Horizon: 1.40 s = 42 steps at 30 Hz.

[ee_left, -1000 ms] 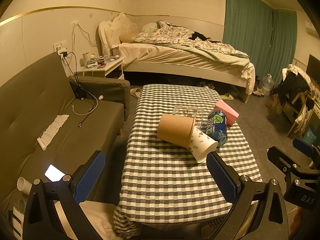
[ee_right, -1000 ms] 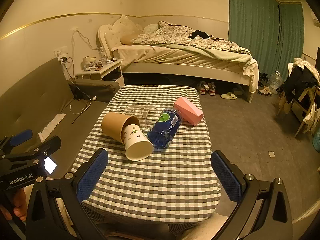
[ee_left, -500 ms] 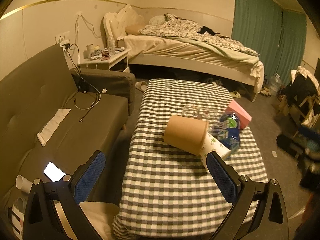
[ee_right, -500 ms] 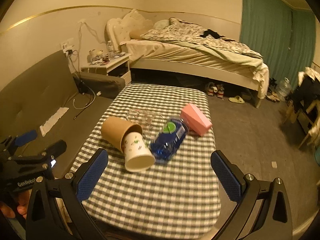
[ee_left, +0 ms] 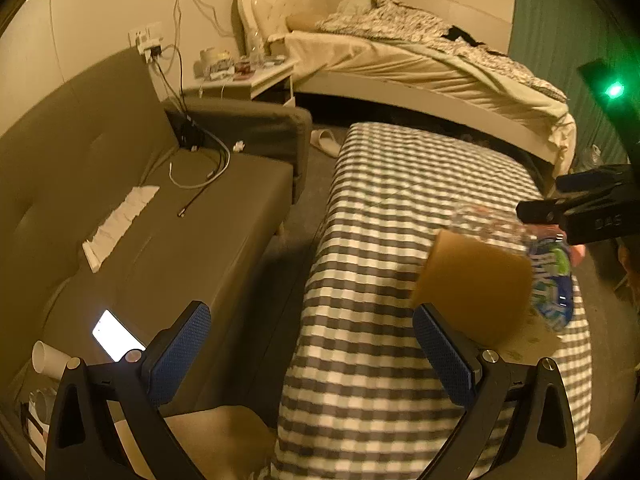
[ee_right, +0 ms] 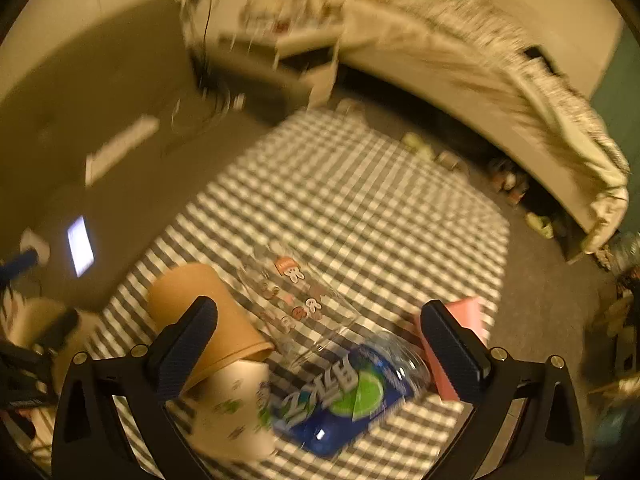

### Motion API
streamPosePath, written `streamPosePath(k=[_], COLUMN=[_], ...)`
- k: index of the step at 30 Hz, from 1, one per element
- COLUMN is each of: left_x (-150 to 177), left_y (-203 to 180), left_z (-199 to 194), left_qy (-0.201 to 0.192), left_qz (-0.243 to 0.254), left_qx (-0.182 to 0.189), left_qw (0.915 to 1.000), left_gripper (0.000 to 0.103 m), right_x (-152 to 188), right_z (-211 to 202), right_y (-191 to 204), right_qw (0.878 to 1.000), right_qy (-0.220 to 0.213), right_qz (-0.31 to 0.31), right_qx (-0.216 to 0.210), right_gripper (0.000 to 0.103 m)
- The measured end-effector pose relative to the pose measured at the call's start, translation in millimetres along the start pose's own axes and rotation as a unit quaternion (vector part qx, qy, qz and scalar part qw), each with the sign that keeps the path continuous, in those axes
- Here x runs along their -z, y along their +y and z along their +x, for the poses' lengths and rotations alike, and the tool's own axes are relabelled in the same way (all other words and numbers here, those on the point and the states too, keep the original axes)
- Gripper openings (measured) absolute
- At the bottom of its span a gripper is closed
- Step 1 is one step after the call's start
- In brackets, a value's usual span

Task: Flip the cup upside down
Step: 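Reach the right gripper to the clear sticker cup and close on it, then lift the clear cup with the right gripper and turn it over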

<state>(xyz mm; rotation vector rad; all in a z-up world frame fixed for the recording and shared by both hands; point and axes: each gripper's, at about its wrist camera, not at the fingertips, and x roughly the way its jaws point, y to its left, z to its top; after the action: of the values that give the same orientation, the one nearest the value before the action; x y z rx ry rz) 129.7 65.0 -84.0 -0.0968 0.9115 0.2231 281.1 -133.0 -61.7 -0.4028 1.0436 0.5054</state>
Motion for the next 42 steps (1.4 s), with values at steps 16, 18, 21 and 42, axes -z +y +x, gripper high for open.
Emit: streamPosePath(k=[16,18,21,42], left_x=[1.2,-0.2,-2.4,62.8], left_y=[-4.3,-5.3,-5.8,24.0], left_z=[40.5,36.3,24.9,-89.6], left_qy=[0.037,0.033,0.022,-0.020], left_qz=[0.015,0.014,0.013,0.011], left_qx=[0.005,0.005,0.006,0.024], left_qw=[0.9992,0.9994,0.9997,0.9995], left_gripper=[0.103,0.103,0.103,0.103], right_x=[-17.5,-17.7,-19.8,114.4], right_z=[111.4,111.7,101.2,-62.0], right_y=[-10.1,-10.6,-9.9,119.1], right_qw=[0.986,0.986,0.987,0.991], right_qy=[0.129,0.133,0.129,0.077], right_qz=[-0.006,-0.007,-0.014,-0.090], right_qx=[-0.106,-0.103,-0.091,-0.057], right_gripper=[0.069,0.069,0.068,0.068])
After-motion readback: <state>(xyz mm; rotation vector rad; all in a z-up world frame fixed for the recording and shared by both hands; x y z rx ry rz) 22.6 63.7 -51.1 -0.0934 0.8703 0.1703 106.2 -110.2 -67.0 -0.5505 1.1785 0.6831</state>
